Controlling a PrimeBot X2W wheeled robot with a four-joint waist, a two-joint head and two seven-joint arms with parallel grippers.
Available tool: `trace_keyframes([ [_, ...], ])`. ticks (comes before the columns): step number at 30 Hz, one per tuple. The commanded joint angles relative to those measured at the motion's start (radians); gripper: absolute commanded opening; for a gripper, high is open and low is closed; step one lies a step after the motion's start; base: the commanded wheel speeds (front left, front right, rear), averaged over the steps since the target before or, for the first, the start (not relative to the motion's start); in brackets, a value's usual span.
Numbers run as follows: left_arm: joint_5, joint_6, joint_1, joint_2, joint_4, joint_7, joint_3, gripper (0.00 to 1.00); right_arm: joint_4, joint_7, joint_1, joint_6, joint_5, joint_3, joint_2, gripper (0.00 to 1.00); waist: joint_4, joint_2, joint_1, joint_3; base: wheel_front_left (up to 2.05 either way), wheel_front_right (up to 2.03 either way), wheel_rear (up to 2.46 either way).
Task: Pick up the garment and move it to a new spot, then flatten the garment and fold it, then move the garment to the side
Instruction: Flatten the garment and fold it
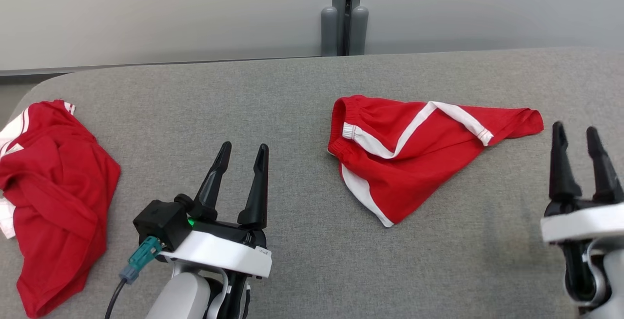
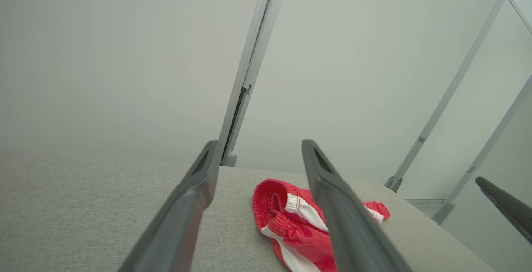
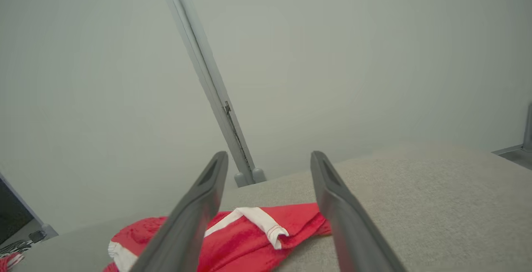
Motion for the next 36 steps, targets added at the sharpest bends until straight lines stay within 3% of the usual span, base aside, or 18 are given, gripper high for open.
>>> trace_keyframes([
  [1, -0.008, -0.003, 0.007, 0.005, -0.004, -0.002, 0.008, 1.00, -0.048, 0.000, 0.049, 0.000, -0.058, -0.009, 0.020, 1.00, -0.010, -0.0001, 0.0000, 0.001, 0.00, 0.00, 0.00],
  [8, -0.027, 0.001, -0.004, 0.004, 0.004, -0.002, 0.017, 1.00, -0.156, -0.001, 0.162, 0.000, -0.202, -0.043, 0.133, 1.00, -0.050, -0.0001, 0.0000, 0.026, 0.00, 0.00, 0.00],
  [15, 0.006, -0.018, -0.071, 0.003, 0.076, -0.002, -0.028, 1.00, -0.177, -0.001, 0.141, 0.000, -0.234, -0.037, 0.136, 1.00, -0.080, -0.0001, 0.0000, 0.067, 0.00, 0.00, 0.00],
  [23, 0.040, -0.089, -0.347, 0.005, 0.377, 0.072, -0.212, 1.00, -0.176, -0.001, 0.110, 0.000, -0.245, -0.029, 0.129, 1.00, -0.123, -0.0001, 0.0000, 0.160, 0.00, 0.00, 0.00],
  [28, 0.039, -0.097, -0.529, 0.004, 0.528, 0.134, -0.263, 1.00, -0.183, -0.001, 0.090, 0.000, -0.237, -0.022, 0.132, 1.00, -0.154, -0.0001, 0.0000, 0.216, 0.00, 0.00, 0.00],
  [36, 0.029, -0.097, -0.620, 0.004, 0.647, 0.137, -0.299, 1.00, -0.181, -0.001, 0.074, 0.000, -0.228, -0.036, 0.139, 1.00, -0.173, -0.0001, 0.0000, 0.238, 0.00, 0.00, 0.00],
])
